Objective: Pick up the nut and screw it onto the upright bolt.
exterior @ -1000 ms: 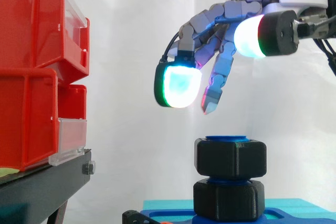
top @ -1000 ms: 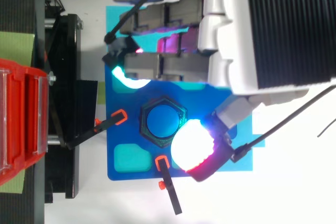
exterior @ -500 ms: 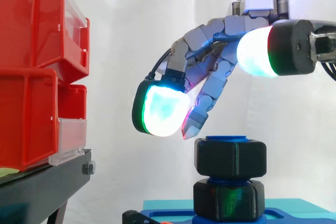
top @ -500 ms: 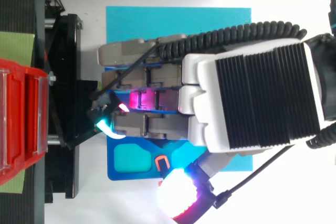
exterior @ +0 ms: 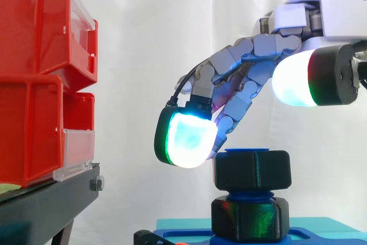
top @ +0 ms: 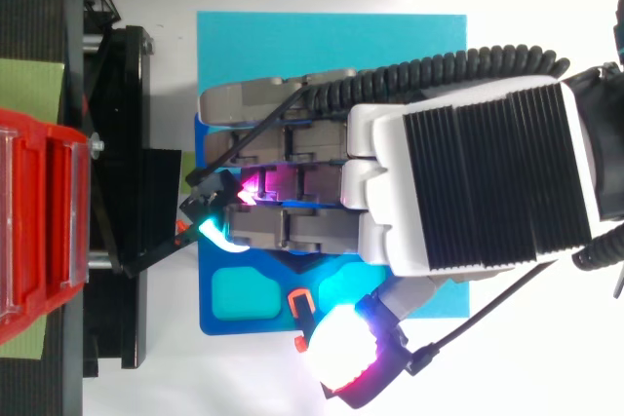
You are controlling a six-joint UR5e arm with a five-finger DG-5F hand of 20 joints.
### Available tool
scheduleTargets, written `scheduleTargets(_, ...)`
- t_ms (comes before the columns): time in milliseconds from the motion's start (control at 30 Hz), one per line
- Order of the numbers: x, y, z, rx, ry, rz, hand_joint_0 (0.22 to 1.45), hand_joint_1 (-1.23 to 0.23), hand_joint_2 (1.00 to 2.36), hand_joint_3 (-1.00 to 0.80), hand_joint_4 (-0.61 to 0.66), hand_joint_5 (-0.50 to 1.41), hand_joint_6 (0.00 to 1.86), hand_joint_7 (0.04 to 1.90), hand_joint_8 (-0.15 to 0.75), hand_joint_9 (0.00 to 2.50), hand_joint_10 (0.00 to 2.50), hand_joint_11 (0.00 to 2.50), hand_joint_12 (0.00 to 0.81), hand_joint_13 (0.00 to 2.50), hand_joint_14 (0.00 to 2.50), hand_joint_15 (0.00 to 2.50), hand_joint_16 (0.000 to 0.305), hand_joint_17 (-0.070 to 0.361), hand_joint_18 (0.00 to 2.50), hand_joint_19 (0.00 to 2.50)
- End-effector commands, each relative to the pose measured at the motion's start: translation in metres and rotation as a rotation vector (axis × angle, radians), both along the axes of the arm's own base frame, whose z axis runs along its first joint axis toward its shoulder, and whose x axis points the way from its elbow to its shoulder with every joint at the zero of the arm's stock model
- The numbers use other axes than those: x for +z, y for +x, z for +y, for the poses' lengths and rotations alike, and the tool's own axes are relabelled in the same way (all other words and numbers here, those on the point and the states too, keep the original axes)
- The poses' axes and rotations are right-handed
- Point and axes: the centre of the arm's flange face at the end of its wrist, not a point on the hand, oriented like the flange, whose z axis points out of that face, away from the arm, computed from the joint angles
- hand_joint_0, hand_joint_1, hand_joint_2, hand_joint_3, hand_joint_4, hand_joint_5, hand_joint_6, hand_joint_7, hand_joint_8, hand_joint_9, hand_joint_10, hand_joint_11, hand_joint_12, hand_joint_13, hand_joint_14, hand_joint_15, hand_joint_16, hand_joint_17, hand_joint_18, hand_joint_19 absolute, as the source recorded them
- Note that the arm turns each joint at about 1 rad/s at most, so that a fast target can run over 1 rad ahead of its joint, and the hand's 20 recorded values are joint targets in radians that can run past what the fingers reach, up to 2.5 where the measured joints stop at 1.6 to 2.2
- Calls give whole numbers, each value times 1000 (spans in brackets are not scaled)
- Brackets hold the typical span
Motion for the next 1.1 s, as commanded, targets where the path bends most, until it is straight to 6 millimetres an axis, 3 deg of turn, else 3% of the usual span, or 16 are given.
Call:
scheduleTargets(0, 0, -1, -2, -1, -6, 3, 525, -141, 1000, -500, 231, -70, 503, 808, 239, 911, 0, 0, 257, 503, 0, 0, 25, 57, 144, 0)
scheduleTargets(467, -10, -5, -12, -8, -22, 17, 535, -166, 1000, -500, 227, -32, 505, 1059, 257, 959, 0, 0, 244, 538, 0, 0, 22, 50, 162, 0)
scheduleTargets(867, -10, -9, -40, 4, -37, 13, 549, -201, 1000, -500, 175, 37, 502, 1364, 259, 1116, 0, 0, 219, 659, 0, 0, 18, 40, 289, 0)
scheduleTargets(1067, 10, -8, -55, 7, -41, 5, 551, -211, 1000, -500, 162, 52, 518, 1393, 261, 1196, 0, 0, 202, 718, 0, 0, 15, 34, 351, 0)
